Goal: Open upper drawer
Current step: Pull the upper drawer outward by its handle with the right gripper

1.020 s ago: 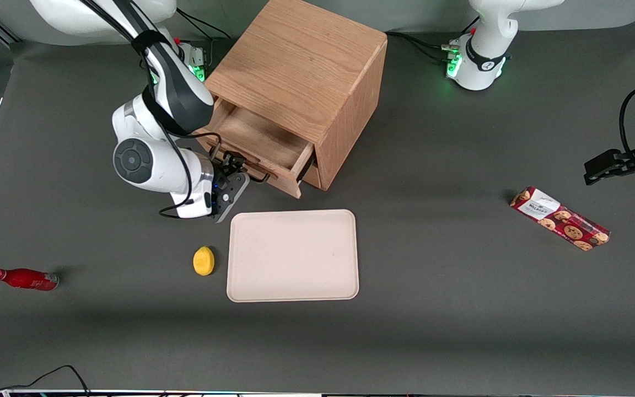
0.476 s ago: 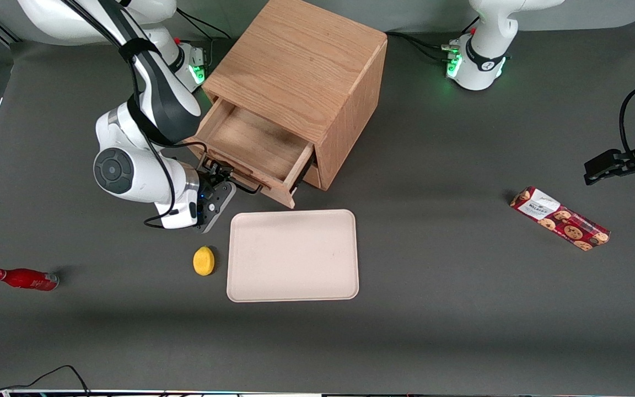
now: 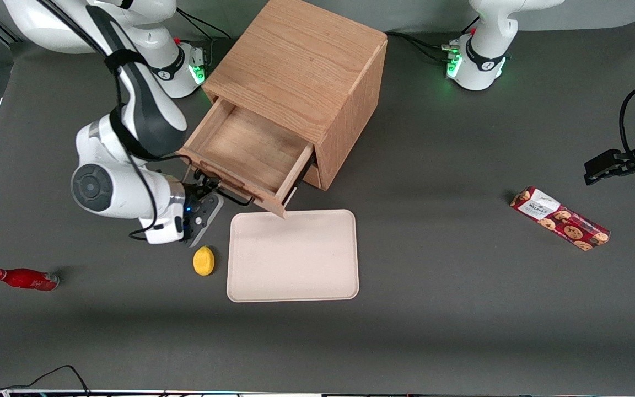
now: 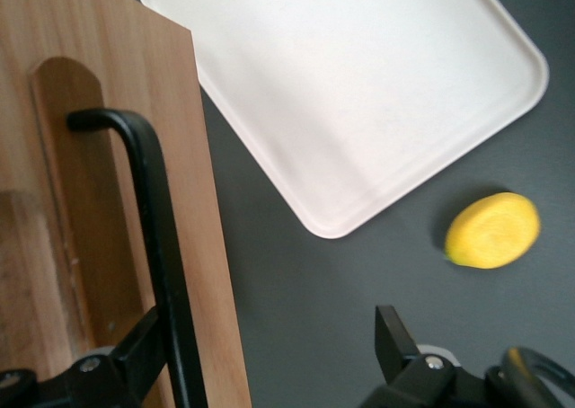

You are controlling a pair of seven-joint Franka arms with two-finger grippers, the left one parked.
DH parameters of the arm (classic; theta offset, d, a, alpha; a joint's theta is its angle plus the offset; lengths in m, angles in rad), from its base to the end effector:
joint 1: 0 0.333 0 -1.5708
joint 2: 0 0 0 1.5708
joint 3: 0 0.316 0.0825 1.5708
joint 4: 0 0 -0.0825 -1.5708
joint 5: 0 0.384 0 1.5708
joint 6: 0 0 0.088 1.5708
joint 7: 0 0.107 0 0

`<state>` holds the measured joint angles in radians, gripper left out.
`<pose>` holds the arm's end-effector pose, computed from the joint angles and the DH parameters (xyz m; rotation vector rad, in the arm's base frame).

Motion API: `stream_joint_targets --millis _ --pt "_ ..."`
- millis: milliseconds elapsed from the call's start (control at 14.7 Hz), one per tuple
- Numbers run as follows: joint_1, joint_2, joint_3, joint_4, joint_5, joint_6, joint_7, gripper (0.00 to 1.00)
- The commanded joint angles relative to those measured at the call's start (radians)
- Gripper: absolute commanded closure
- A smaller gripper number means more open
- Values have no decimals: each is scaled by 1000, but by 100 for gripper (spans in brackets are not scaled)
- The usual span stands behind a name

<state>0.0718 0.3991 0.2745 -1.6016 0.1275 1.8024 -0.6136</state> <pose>0.6116 0.2110 0.3949 -2.5906 -1.2644 0.2212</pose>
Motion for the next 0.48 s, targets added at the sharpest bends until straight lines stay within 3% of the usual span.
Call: stream_joint_targets --millis 0,408 --pt "2 40 -15 64 -17 -29 -41 0" --pt "3 69 -58 114 -17 -29 -113 0"
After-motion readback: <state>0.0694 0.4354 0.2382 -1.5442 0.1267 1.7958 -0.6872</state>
